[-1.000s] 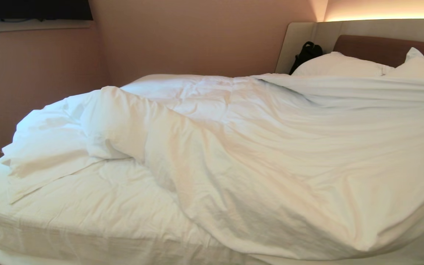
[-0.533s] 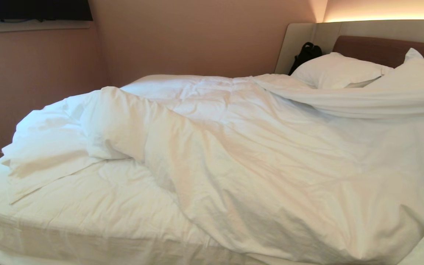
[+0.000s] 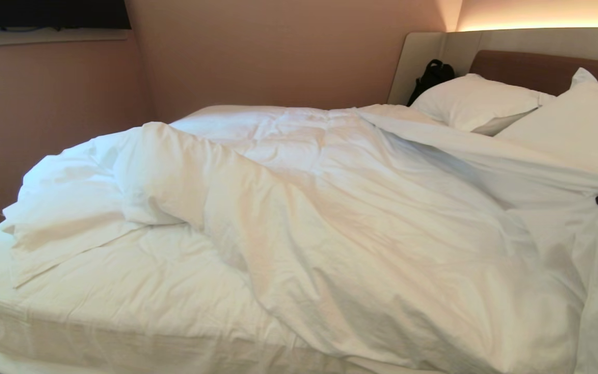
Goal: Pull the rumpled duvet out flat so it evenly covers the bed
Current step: Flatten the corners of the folded blanket
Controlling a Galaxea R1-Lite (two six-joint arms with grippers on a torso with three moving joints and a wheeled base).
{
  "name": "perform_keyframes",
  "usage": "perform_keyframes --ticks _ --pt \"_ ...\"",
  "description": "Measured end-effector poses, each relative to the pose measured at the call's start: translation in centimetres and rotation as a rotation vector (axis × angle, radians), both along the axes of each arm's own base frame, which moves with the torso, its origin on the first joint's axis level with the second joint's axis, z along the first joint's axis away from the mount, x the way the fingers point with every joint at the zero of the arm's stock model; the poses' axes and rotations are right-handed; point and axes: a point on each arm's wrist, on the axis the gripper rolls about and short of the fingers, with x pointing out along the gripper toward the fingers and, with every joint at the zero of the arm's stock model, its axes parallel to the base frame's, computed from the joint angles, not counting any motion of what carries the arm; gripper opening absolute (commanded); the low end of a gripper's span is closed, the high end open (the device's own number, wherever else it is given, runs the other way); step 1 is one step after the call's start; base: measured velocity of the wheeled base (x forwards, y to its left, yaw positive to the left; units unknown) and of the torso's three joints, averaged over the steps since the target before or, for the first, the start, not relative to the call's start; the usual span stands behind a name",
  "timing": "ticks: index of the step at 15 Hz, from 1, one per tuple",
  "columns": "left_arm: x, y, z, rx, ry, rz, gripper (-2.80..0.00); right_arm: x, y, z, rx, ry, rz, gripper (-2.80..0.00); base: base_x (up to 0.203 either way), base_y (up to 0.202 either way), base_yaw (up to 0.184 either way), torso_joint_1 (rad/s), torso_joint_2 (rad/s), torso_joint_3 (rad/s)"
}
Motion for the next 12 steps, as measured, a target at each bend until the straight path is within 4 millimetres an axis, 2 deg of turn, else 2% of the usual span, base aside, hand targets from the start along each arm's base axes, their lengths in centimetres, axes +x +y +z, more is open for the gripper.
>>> perform_keyframes --ticks 3,8,12 --pt "0.0 0.0 0.0 0.0 0.0 0.0 -2.8 -2.1 2.8 -0.8 0.093 0.036 0.155 -2.8 0.0 0.0 0.0 0.0 0.0 0.0" --pt "0.0 0.0 0.0 0.0 0.0 0.0 -2.8 -5.3 6.8 -1.0 0.212 0.096 0.372 -2.8 0.0 0.0 0.0 0.0 0.0 0.0" --pt "0.0 0.0 0.0 0.0 0.0 0.0 -2.8 -5.6 8.6 -2.6 0.251 0.196 0.439 -2.8 0.0 0.0 0.0 0.0 0.0 0.0"
